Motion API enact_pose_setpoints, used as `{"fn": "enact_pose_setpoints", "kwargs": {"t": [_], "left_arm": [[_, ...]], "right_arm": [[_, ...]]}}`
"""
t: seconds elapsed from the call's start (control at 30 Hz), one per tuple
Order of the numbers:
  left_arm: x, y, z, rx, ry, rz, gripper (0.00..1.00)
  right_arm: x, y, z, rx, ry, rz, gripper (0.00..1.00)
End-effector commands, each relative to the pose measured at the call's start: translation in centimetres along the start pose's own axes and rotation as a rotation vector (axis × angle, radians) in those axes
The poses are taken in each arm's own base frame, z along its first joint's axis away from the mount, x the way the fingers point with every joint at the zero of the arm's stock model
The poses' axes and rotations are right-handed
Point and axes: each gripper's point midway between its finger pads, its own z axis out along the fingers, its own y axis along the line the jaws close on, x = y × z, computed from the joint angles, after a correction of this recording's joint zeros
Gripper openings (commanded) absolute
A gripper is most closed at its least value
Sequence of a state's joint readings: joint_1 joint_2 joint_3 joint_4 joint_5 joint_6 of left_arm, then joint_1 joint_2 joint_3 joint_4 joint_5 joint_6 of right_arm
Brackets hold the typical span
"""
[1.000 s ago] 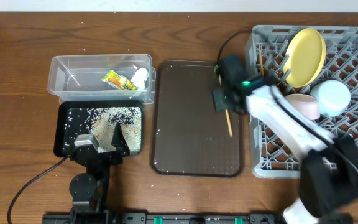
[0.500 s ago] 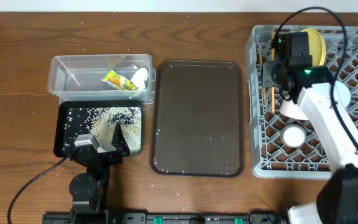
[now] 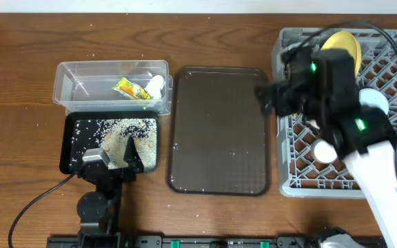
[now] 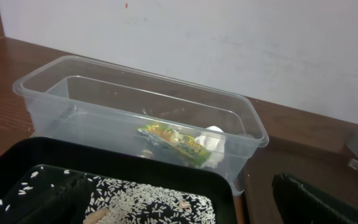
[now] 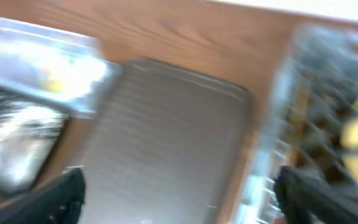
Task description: Sort waste into correct bins and load items into the dishwasher rack
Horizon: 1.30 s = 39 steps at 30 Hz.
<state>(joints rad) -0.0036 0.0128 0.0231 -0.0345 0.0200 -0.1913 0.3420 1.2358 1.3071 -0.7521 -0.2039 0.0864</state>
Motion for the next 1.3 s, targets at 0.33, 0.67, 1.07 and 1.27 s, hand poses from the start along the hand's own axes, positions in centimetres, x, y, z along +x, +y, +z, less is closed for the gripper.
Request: {"fn": "enact_pose_setpoints", "kwargs": {"t": [0.33, 0.67, 1.07, 1.27], "left_arm": [[1.5, 0.7, 0.1, -0.025, 0.041, -0.011, 0.96], [1.5, 0.7, 0.1, -0.025, 0.041, -0.011, 0.96], [1.5, 0.7, 0.1, -0.025, 0.041, -0.011, 0.96], [1.5, 0.7, 0.1, -0.025, 0.041, -0.011, 0.96]], "right_arm": [[3.9, 6.6, -6.7, -0.187, 0.052, -0.101, 0.99], [1.2, 2.1, -9.3, 0.047, -0.201, -0.178, 0.99], [10.2, -3.8, -5.9, 0.134, -0.385, -0.100, 0.99], [13.8, -5.6, -5.4, 0.192, -0.470, -0.093, 0.99]]}}
